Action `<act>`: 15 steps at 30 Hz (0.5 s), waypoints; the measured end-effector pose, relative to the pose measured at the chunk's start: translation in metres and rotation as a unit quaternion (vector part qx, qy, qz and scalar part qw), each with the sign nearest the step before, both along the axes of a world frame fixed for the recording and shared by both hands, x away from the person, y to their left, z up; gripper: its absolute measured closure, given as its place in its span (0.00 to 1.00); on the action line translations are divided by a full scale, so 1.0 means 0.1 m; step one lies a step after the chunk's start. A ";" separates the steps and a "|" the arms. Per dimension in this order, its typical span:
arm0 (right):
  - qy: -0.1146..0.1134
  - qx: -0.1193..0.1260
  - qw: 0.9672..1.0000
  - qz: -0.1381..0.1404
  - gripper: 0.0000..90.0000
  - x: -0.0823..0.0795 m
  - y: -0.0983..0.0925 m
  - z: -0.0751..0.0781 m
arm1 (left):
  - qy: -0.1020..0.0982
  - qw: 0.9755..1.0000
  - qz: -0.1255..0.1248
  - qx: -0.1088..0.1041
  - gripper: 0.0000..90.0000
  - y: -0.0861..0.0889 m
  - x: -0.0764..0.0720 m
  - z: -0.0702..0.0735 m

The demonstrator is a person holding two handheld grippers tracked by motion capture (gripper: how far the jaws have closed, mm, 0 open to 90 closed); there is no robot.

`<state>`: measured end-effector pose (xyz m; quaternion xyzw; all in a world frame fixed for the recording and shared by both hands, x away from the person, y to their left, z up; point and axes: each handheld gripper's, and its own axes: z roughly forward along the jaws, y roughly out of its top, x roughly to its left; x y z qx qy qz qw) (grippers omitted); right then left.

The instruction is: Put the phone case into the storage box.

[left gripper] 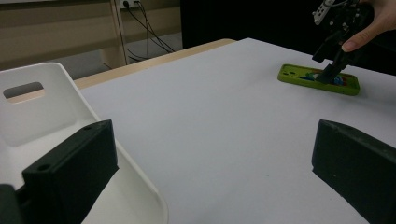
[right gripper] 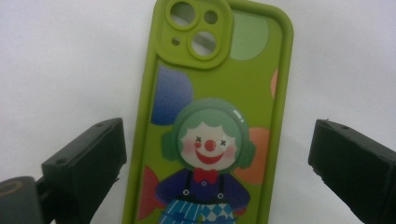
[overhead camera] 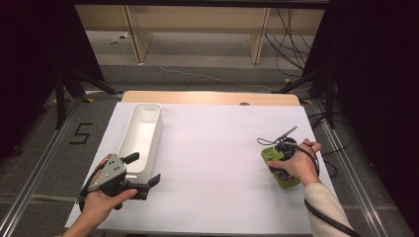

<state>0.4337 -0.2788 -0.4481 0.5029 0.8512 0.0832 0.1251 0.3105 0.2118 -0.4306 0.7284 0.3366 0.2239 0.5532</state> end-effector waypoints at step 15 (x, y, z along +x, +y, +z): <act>0.010 -0.006 1.000 0.002 0.08 0.04 0.02 -0.05 | 0.000 1.000 0.000 0.000 0.00 0.00 0.00 0.00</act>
